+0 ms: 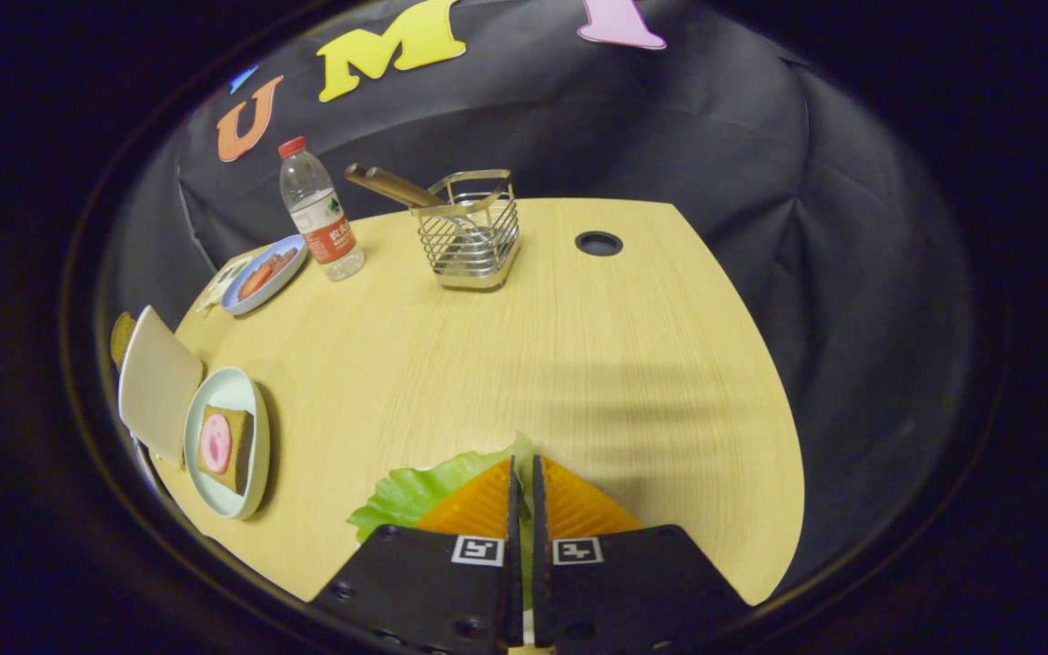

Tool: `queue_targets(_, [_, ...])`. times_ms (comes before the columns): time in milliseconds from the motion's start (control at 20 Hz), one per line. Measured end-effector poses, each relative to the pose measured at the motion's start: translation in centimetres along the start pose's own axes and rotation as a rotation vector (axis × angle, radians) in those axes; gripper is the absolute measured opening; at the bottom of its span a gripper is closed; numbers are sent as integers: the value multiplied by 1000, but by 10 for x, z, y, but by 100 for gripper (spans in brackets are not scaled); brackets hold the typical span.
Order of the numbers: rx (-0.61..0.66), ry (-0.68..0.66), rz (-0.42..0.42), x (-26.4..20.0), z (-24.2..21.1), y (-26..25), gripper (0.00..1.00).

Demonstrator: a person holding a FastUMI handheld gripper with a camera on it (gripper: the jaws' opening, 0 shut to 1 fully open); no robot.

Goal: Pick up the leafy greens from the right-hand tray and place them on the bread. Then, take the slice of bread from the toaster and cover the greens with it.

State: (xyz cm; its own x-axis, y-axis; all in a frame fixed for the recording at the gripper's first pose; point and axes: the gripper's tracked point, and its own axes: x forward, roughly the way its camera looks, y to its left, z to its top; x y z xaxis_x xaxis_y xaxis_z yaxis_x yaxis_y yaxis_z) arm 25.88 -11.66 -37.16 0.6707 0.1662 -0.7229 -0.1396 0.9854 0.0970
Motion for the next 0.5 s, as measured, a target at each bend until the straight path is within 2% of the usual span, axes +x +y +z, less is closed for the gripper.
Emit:
queue_targets(150, [-14, -6, -19, -11, -1, 1, 1])
queue_targets(500, [-15, -127, -59, -87, 9, 39, 1])
